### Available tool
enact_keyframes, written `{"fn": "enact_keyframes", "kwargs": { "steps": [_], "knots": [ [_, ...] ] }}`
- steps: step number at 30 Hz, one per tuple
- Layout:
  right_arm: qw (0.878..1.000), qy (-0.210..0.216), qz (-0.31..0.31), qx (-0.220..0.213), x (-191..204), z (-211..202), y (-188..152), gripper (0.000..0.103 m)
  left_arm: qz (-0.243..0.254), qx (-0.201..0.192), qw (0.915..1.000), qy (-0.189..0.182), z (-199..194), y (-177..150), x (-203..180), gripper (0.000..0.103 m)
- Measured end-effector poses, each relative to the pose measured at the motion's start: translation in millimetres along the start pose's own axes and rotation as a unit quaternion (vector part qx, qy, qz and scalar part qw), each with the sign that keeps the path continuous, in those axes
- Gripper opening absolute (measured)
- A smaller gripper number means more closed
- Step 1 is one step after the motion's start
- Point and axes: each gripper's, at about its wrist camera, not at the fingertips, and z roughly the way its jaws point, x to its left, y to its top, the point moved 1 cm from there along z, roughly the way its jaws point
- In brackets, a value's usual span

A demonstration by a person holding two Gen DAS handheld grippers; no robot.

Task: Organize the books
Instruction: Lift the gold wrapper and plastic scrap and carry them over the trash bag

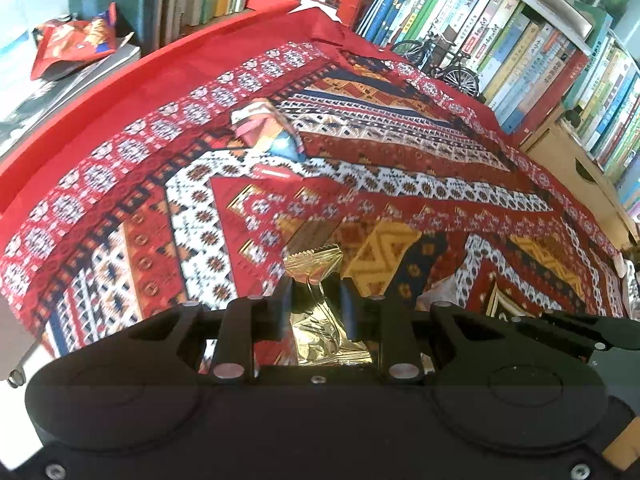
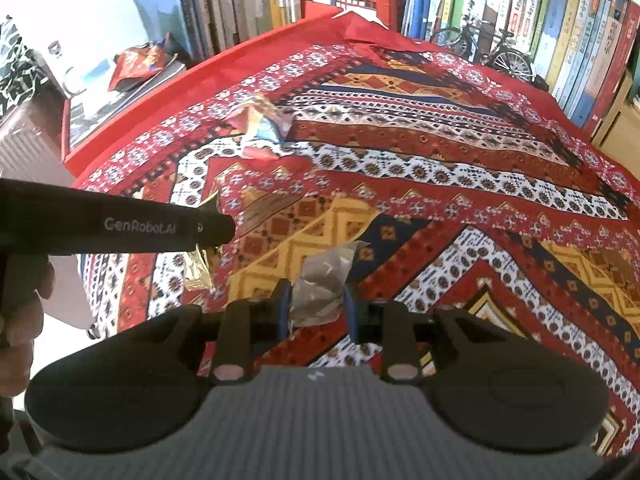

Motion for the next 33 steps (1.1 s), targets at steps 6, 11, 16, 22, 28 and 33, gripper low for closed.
{"fn": "enact_keyframes", "kwargs": {
  "steps": [6,11,16,22,28,33],
  "knots": [
    [1.000,0.004,-0.006,-0.003,24.8,-16.7,-17.0,0.032,0.002,0.002,0.9999,0.013,-25.3,-26.5,14.1,0.024],
    [1.000,0.009,-0.018,-0.002,50.5,-30.5,-34.8,0.032,-0.006,0.005,0.9997,0.024,-46.6,-52.4,30.3,0.024],
    [1.000,0.016,-0.027,0.001,73.0,-41.0,-51.8,0.032,-0.017,0.009,0.9993,0.032,-65.1,-79.6,47.9,0.024],
    [0.999,0.025,-0.037,0.007,98.5,-49.7,-71.8,0.032,-0.028,0.016,0.9985,0.044,-83.7,-110.6,68.3,0.024],
    [0.998,0.034,-0.049,0.017,124.3,-52.9,-91.9,0.032,-0.039,0.021,0.9976,0.054,-99.0,-139.3,87.2,0.024],
    [0.997,0.042,-0.058,0.025,144.4,-52.9,-108.5,0.032,-0.049,0.029,0.9964,0.062,-107.4,-163.2,104.8,0.024]
  ]
}}
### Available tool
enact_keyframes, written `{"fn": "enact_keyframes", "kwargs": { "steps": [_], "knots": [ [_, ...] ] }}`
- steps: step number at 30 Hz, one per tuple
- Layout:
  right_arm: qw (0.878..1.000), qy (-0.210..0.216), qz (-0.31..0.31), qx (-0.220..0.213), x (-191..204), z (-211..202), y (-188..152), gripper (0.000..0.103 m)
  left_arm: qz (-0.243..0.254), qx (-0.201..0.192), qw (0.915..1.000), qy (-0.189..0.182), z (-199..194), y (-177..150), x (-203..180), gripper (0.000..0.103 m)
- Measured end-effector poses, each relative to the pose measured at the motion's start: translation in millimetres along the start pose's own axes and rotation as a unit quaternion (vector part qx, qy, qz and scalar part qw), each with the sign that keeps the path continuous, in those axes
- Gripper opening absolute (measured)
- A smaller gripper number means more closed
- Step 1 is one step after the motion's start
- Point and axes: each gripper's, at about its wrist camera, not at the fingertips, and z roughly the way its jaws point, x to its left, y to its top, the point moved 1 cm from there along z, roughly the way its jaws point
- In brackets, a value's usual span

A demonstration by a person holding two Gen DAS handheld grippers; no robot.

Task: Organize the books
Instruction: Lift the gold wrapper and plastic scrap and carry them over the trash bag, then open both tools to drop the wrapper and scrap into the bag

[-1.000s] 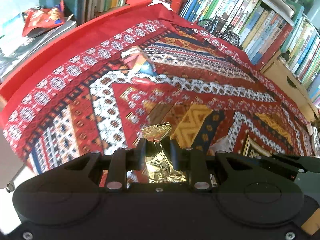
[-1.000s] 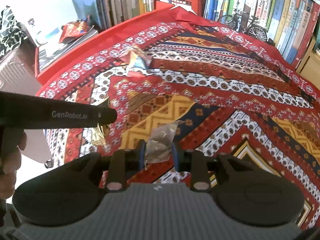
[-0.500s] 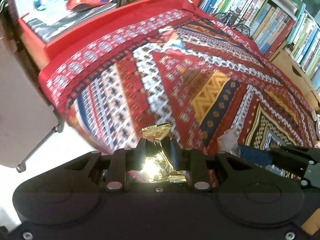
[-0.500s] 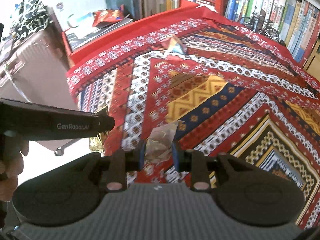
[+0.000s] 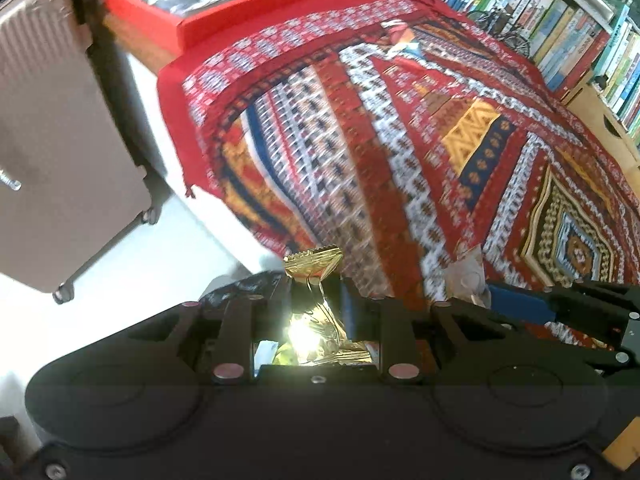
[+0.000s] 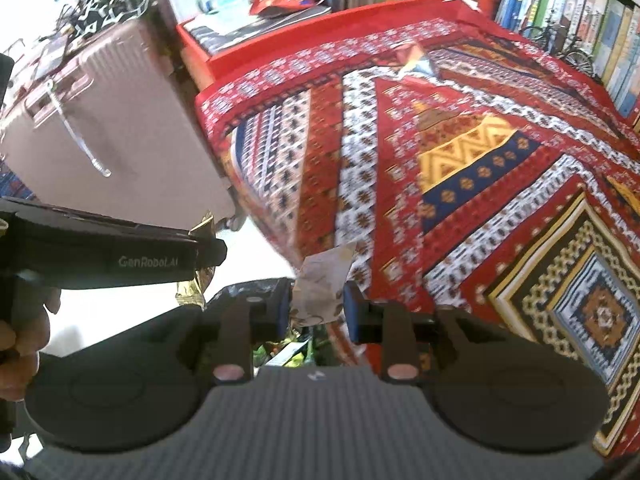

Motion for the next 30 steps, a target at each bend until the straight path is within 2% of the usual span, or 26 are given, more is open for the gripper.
{"fn": "enact_keyframes", "kwargs": {
  "steps": [8,19,30],
  "knots": [
    [1.000,0.015,-0.006,0.020,29.8,12.2,-22.4,0.032,-0.013,0.019,0.9996,0.015,-1.1,-34.7,32.0,0.024],
    [0.998,0.024,-0.018,0.047,54.3,40.7,-45.0,0.032,-0.028,0.059,0.9976,0.023,21.4,-77.8,65.3,0.024],
    [0.998,0.016,-0.002,0.059,54.8,61.9,-44.5,0.034,-0.025,0.075,0.9967,0.016,42.8,-86.7,77.7,0.025]
  ]
}}
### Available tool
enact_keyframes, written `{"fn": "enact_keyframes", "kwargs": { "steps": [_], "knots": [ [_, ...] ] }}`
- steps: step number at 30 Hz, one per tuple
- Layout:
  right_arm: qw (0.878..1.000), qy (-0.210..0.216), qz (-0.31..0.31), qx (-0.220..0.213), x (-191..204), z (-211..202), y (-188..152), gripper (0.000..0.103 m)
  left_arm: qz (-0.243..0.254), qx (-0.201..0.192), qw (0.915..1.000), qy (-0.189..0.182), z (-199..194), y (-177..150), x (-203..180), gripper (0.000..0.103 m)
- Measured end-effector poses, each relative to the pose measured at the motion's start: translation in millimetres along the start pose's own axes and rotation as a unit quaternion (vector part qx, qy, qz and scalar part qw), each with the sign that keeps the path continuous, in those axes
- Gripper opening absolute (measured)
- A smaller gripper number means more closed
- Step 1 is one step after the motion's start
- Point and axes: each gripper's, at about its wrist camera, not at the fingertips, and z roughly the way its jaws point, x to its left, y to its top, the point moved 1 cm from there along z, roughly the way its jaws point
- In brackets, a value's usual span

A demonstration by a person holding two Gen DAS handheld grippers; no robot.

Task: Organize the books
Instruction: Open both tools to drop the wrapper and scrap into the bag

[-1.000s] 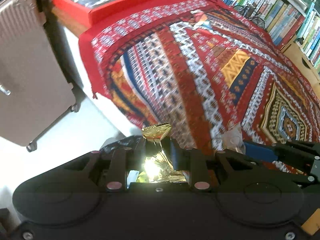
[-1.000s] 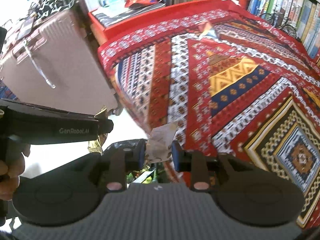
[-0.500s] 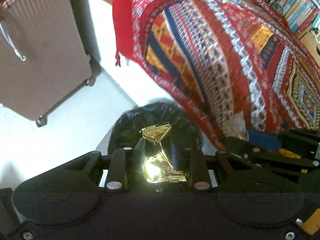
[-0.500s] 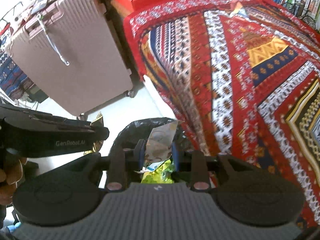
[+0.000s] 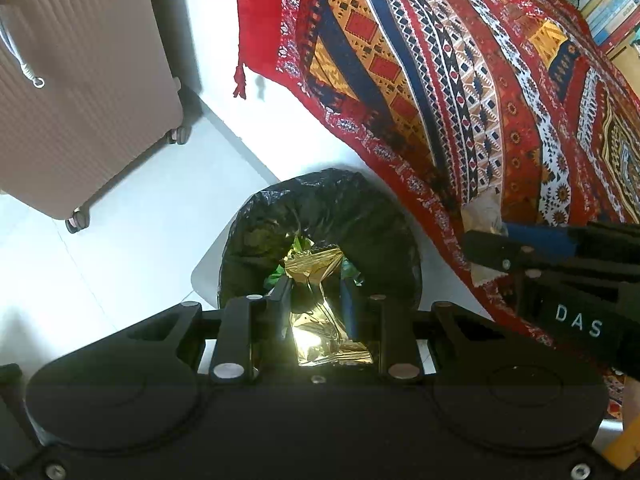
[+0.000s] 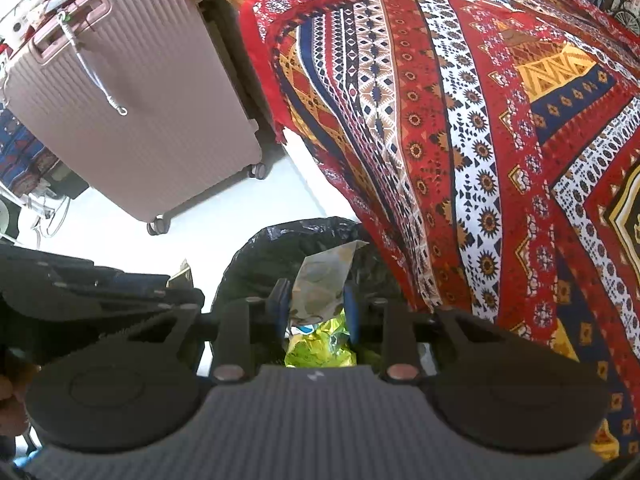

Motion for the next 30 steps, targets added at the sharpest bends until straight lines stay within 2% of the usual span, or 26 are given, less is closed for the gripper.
{"fn": "enact_keyframes", "kwargs": {
  "steps": [16,20,21,22,26,30],
  "knots": [
    [1.000,-0.006,0.009,0.015,1.4,22.9,0.3,0.035,0.004,0.015,0.9999,0.001,26.2,2.9,6.5,0.025],
    [1.000,-0.007,0.009,0.014,1.7,25.2,1.8,0.039,0.002,0.015,0.9999,-0.001,30.4,3.2,5.8,0.027],
    [1.000,-0.007,0.009,0.013,0.9,25.7,1.6,0.039,0.002,0.013,0.9999,-0.002,31.4,3.6,5.7,0.028],
    [1.000,-0.008,0.009,0.013,0.5,26.3,1.8,0.050,0.003,0.013,0.9999,-0.002,32.7,4.0,5.4,0.029],
    [1.000,-0.008,0.013,0.013,-1.1,30.9,4.8,0.061,0.006,0.017,0.9998,-0.002,38.1,5.3,5.4,0.046],
    [1.000,-0.009,0.010,0.016,-2.5,33.1,6.2,0.064,0.005,0.015,0.9999,0.001,39.8,5.6,5.4,0.057]
  ]
}}
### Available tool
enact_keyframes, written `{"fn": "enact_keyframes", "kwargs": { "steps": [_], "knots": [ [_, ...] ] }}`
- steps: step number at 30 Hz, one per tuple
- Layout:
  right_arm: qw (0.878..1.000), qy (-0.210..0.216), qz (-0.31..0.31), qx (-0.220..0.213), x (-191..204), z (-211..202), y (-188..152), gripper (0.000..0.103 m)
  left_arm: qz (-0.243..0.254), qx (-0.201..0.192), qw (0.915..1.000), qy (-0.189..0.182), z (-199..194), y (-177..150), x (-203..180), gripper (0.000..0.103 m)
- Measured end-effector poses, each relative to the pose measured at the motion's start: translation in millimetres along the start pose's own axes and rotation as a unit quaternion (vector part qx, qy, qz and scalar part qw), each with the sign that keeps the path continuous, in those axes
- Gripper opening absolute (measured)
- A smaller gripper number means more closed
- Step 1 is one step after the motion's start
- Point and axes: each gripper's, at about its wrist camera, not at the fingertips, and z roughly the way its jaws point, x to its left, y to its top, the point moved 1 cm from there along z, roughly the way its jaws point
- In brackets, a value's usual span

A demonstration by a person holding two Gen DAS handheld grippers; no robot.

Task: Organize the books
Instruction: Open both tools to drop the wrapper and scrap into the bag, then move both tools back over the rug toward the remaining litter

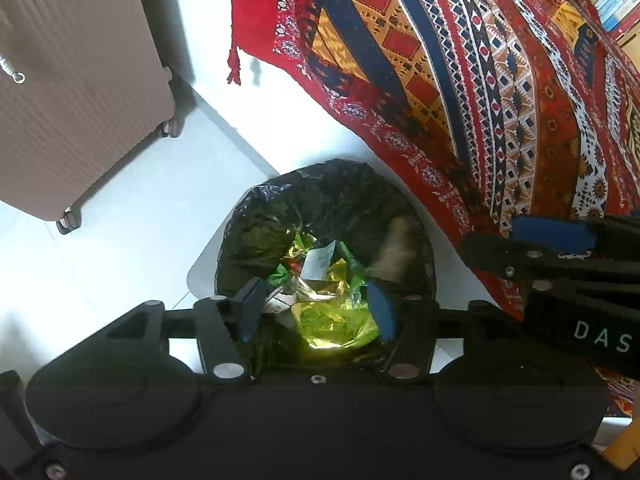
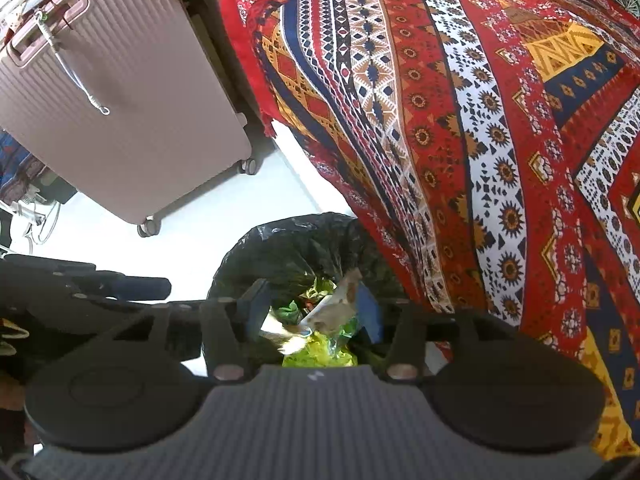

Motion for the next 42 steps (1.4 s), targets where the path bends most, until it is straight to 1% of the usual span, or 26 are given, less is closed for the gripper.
{"fn": "enact_keyframes", "kwargs": {
  "steps": [5,9,14,19,23,29,36,39,42],
  "knots": [
    [1.000,-0.003,-0.006,-0.002,0.0,-2.2,-0.4,0.066,-0.002,-0.001,1.0000,0.007,0.9,-1.0,1.4,0.065],
    [1.000,-0.004,-0.007,-0.009,0.2,-9.2,-1.5,0.067,0.005,-0.015,0.9997,0.017,-5.1,1.2,-0.6,0.075],
    [1.000,-0.004,-0.004,-0.021,-3.9,-21.8,0.1,0.068,0.018,-0.034,0.9988,0.031,-17.0,9.3,-5.6,0.079],
    [0.999,-0.005,0.003,-0.052,-10.1,-49.0,7.8,0.072,0.021,-0.063,0.9972,0.034,-38.6,22.6,-9.9,0.083],
    [0.996,-0.011,0.019,-0.082,-21.6,-77.9,20.9,0.073,0.034,-0.098,0.9939,0.037,-63.2,41.7,-18.7,0.086],
    [0.989,-0.031,0.049,-0.133,-49.8,-122.9,44.1,0.074,0.049,-0.151,0.9870,0.025,-99.7,78.9,-41.4,0.089],
    [0.979,-0.063,0.072,-0.179,-85.3,-161.6,74.3,0.076,0.056,-0.179,0.9823,0.001,-120.1,124.0,-77.0,0.089],
    [0.975,-0.078,0.086,-0.189,-102.4,-166.5,82.2,0.076,0.052,-0.187,0.9809,-0.009,-127.9,147.1,-91.9,0.089],
    [0.970,-0.105,0.090,-0.198,-117.4,-165.8,86.5,0.076,0.049,-0.199,0.9787,-0.016,-133.6,173.9,-108.3,0.089]
  ]
}}
